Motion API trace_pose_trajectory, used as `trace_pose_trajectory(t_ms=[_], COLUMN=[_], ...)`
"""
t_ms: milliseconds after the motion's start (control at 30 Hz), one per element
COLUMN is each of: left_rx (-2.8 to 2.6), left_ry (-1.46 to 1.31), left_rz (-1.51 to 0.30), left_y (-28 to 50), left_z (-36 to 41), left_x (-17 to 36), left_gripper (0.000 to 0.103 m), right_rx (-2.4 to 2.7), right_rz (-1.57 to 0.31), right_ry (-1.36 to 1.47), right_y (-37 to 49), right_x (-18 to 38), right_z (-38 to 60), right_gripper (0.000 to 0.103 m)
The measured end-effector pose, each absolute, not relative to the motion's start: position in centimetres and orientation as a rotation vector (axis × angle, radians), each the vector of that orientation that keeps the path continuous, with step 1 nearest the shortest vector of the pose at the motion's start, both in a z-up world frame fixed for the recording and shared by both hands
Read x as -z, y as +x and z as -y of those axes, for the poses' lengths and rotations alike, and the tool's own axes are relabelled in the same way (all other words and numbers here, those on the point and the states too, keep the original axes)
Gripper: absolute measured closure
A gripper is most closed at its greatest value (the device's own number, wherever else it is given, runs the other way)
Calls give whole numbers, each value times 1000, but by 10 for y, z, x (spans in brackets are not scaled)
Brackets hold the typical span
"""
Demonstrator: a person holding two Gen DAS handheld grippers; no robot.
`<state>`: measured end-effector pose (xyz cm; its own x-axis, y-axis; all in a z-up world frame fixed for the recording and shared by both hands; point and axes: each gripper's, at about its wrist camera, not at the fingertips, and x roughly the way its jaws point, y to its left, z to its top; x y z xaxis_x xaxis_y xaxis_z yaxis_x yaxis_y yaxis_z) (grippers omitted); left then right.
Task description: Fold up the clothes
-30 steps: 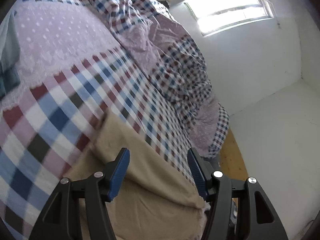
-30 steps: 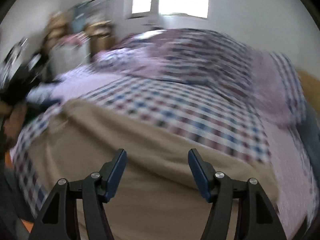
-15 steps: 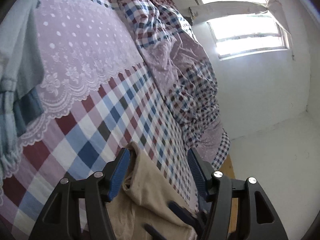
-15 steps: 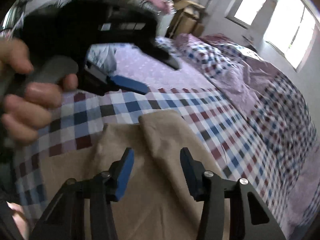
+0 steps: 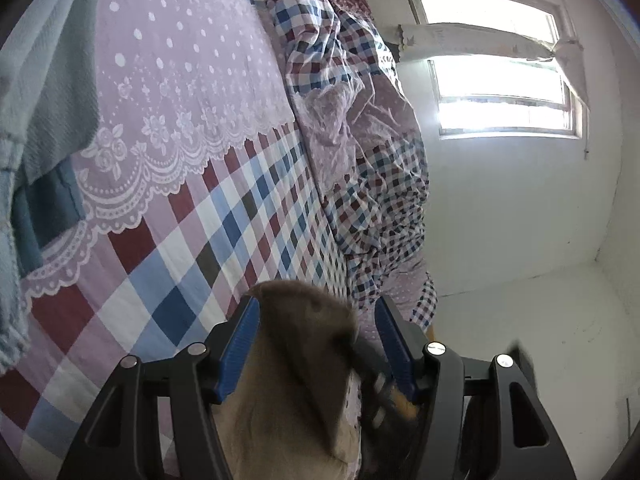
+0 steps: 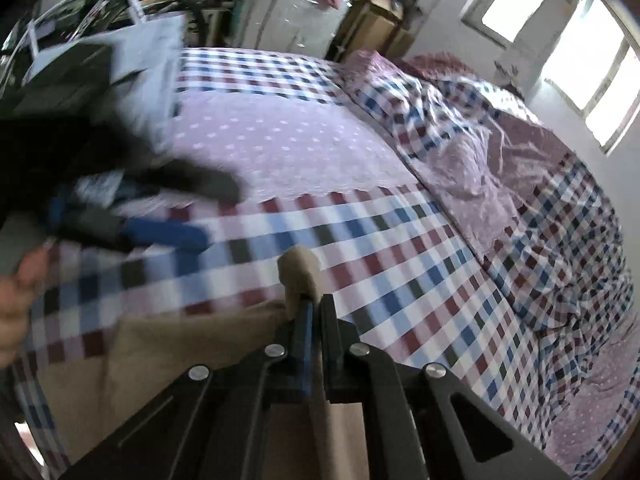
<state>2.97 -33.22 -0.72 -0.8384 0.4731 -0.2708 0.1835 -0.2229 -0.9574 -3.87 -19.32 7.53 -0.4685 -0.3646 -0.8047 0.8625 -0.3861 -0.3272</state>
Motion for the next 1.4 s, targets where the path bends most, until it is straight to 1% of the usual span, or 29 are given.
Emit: trace_pose_trajectory(t_ms=[133, 167, 233, 267, 300, 333, 367, 400, 433, 500, 600, 733, 833, 933, 1033, 1100, 1167, 1267, 1400], left_rx=[-2163, -2159, -2152, -2150, -2148, -2147, -2147, -2149, -2152, -2159, -2174, -2157, -2137, -2179, -2189, -2200, -2213, -2233, -2243], left_ry=[-801, -805, -811, -817, -824, -829, -833, -839, -844, -852, -865, -869, -900, -978, -1042, -1065, -1081, -1098, -1097], left_rz=[1796, 1792, 1783, 1777, 1772, 1764, 1756, 1746, 1734, 1705, 1644, 1565, 1416, 1210, 1106, 1084, 1079, 1106, 1108], left_y=[27, 27, 26, 24, 22, 21, 20, 19, 18, 17, 14, 9, 3, -2, -4, -5, -6, -8, -20], left_z=[330, 329, 326, 325, 323, 321, 319, 317, 315, 310, 300, 281, 253, 219, 196, 190, 187, 190, 191], left_x=[7, 6, 6, 6, 6, 6, 5, 4, 3, 0, -5, -12, -22, -32, -31, -29, -26, -22, -20], left_gripper=[39, 39, 39, 39, 39, 39, 39, 39, 39, 39, 39, 39, 39, 39, 39, 39, 39, 39, 39], right_rx=[1911, 1934, 2009, 2047, 2084, 2097, 2105, 2111, 2110, 2118, 2118, 2113, 2134, 2198, 2311, 2352, 2402, 2413, 2360], right_rz=[-942, -947, -893, -862, -803, -727, -651, -574, -548, -561, -624, -792, -890, -919, -930, -967, -1064, -1062, -1106], right_ry=[990, 1038, 1102, 1134, 1153, 1144, 1130, 1116, 1098, 1058, 991, 985, 1057, 1120, 1159, 1181, 1160, 1189, 1211], right_y=[-94, -107, -125, -134, -139, -138, -136, -134, -130, -116, -78, -36, -19, -4, 7, 13, 22, 29, 30], right_x=[-65, -60, -58, -58, -62, -72, -82, -92, -100, -114, -128, -113, -92, -79, -75, -73, -74, -76, -74], right_z=[205, 206, 202, 199, 193, 183, 172, 161, 150, 124, 68, 0, -50, -109, -171, -202, -229, -260, -272], right_gripper=[101, 100, 95, 87, 75, 67, 55, 52, 51, 48, 46, 46, 48, 48, 48, 49, 50, 53, 55])
